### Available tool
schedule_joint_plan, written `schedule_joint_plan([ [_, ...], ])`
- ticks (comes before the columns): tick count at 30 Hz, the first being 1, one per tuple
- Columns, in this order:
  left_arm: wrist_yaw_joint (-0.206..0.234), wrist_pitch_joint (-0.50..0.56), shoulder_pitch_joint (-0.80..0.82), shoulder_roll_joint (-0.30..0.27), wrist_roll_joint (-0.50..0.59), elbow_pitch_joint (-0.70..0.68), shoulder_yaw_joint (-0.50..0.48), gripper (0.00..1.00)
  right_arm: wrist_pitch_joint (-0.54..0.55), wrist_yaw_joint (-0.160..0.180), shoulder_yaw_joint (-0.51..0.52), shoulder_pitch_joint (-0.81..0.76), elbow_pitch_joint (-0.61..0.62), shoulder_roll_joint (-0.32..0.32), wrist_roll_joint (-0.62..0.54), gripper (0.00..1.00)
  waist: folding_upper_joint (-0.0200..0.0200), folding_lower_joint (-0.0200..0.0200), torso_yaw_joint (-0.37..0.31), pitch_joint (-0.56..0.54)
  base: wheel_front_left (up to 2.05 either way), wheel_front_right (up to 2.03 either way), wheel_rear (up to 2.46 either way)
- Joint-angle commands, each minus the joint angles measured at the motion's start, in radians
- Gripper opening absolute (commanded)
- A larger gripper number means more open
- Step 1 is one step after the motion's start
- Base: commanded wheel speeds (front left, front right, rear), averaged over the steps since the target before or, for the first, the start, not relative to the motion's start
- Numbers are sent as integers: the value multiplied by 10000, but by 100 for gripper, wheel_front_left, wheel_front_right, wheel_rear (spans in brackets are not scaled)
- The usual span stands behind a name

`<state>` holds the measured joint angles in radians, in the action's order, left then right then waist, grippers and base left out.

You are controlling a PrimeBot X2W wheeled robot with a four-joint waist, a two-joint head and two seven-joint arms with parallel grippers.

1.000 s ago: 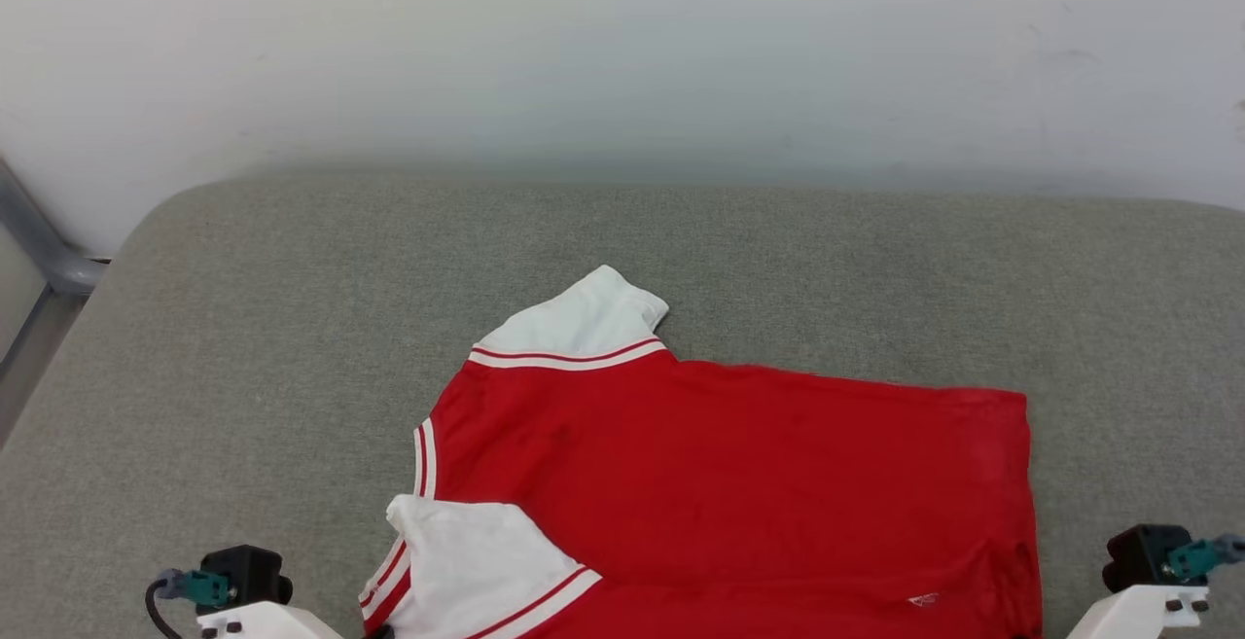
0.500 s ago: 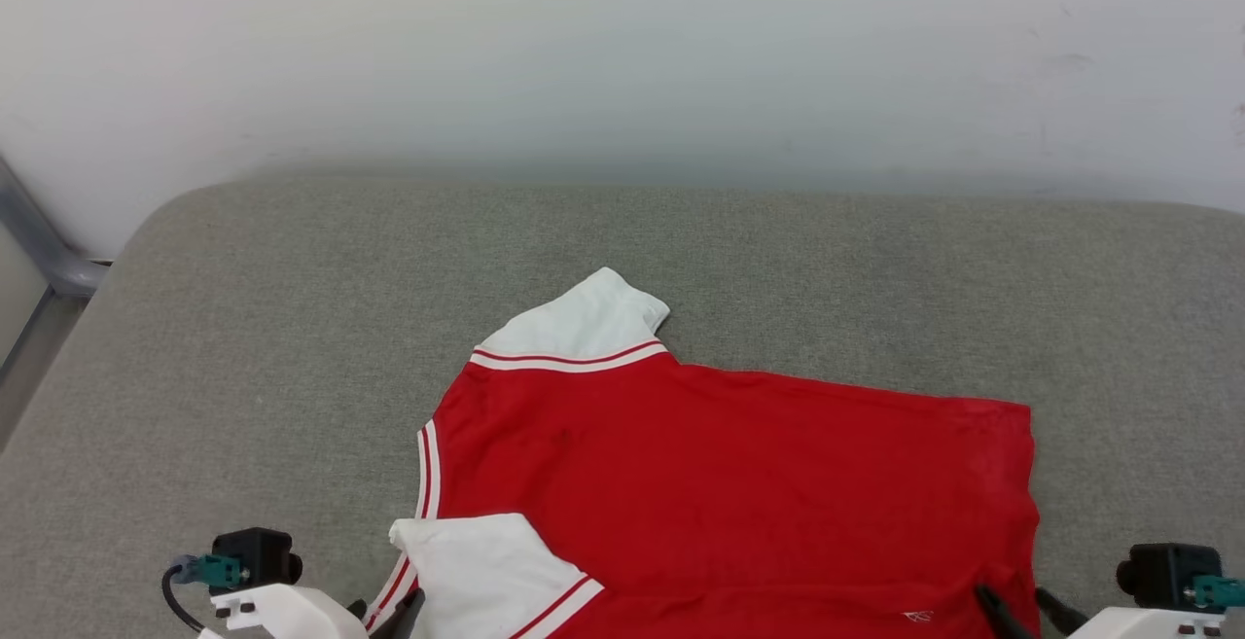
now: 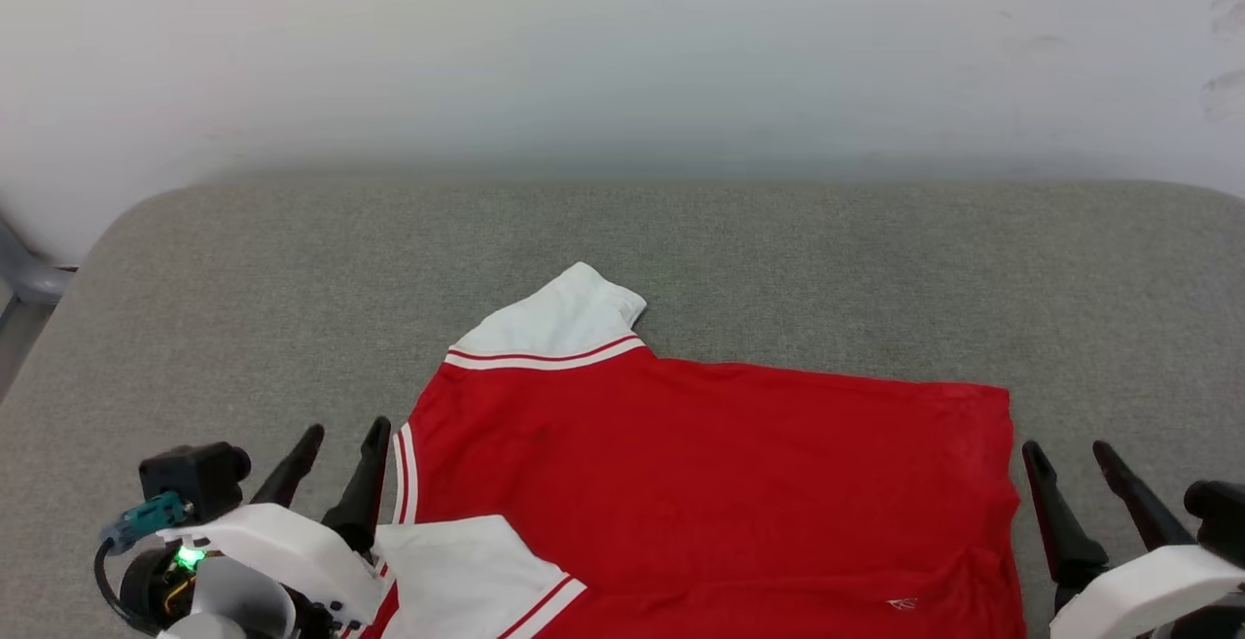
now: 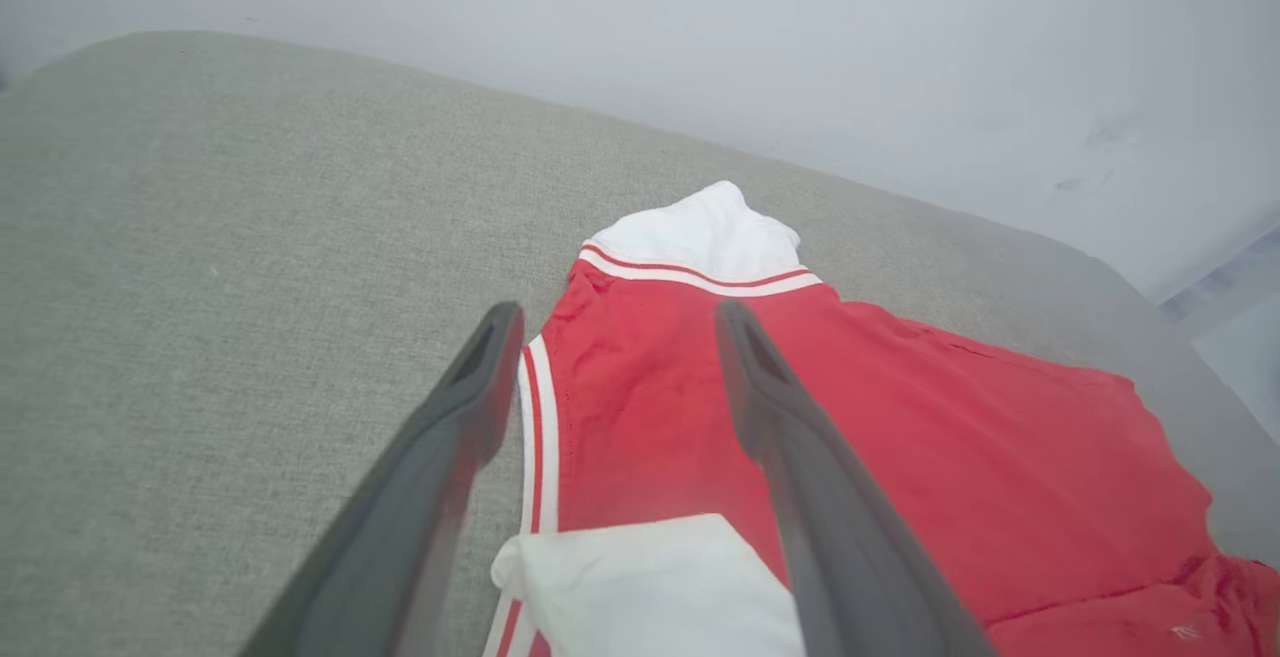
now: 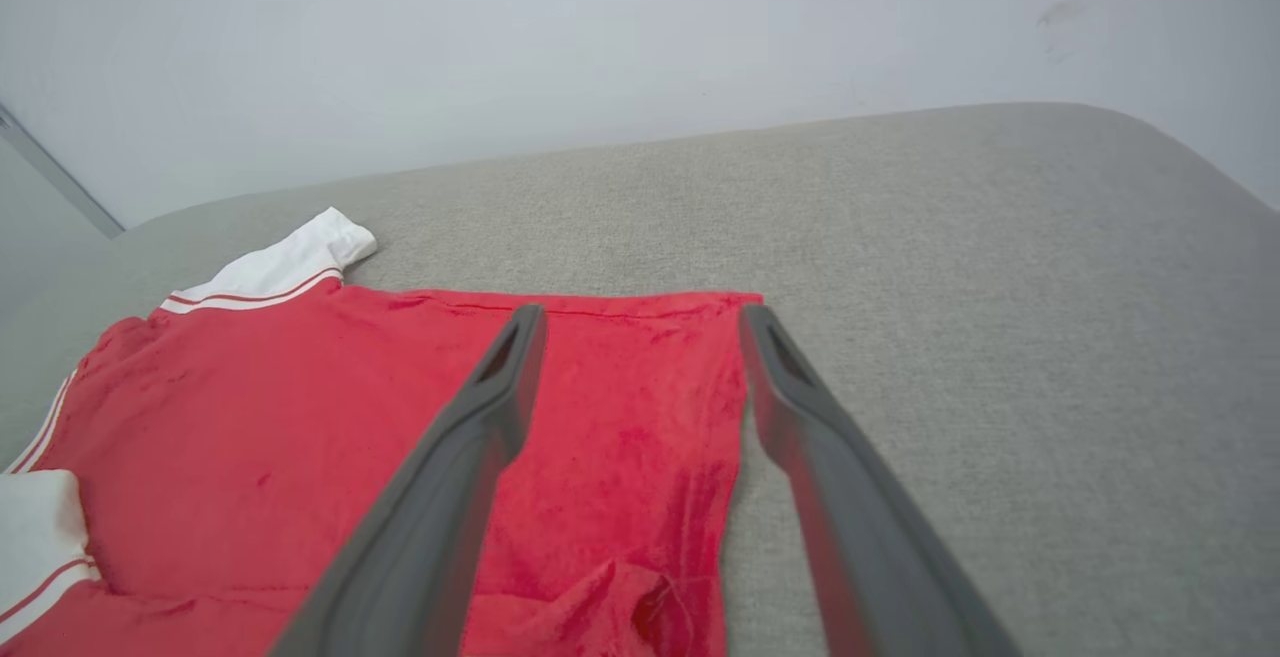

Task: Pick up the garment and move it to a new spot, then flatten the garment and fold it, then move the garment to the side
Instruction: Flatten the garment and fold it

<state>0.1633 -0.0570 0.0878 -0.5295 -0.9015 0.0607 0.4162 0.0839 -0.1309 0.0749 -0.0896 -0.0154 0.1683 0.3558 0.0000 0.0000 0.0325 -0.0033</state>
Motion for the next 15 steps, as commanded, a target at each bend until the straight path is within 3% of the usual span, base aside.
schedule_joint_plan([
  [1,61,-337,176,42,215,-60,-71,100,-101,4,51,173,187,-47,-152,100,0,0,-78,157,0,0,0],
  [8,195,-990,1021,287,651,298,-198,100,-106,4,356,599,1182,-303,-733,100,0,0,-331,1170,0,0,0],
  [15,-322,-1035,2765,445,932,1051,-77,100,-93,4,518,1295,2003,-570,-929,100,0,0,-613,2569,0,0,0],
])
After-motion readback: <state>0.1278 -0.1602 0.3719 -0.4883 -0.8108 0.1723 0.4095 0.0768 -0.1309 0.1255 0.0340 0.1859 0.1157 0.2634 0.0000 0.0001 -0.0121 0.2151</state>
